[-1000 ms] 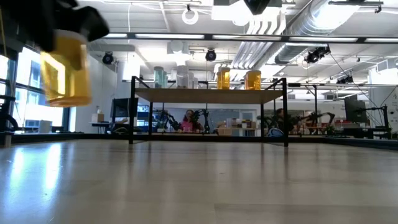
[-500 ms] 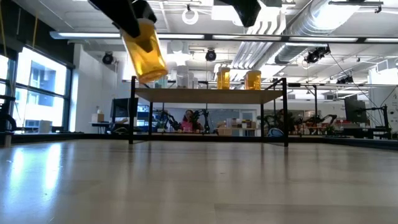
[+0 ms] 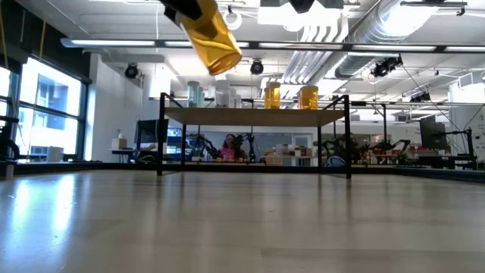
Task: Pick and place medicine bottles onto shelf by color
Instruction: Put the large orange pill bottle on the shelf aligned with the other large orange pill bottles
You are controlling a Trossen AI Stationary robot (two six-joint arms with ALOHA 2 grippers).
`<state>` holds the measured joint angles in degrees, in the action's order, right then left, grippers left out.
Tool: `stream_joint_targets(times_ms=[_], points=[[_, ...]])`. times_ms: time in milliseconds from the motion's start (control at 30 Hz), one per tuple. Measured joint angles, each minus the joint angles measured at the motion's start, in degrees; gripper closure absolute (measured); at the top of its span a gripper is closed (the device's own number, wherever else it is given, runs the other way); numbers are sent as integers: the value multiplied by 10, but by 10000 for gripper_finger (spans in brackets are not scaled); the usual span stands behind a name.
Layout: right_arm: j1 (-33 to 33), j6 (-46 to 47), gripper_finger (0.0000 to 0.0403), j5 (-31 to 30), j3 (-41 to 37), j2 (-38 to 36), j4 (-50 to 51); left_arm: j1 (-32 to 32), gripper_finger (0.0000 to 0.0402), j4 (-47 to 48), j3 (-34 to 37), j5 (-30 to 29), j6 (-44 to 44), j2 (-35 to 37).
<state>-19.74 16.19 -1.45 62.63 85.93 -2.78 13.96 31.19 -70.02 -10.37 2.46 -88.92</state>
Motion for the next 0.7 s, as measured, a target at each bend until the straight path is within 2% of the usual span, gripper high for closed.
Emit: stream_joint_targets(times_ms=[300,467,700], points=[[-3,-2,103,10,0,42,18,-1,204,-54,0,-6,-7,0],[-3,-2,103,-24,0,53,19,-2,204,-56,0,-8,-1,0],[-2,-2,103,-30,0,53,17,-2,204,-56,0,-8,4,0]])
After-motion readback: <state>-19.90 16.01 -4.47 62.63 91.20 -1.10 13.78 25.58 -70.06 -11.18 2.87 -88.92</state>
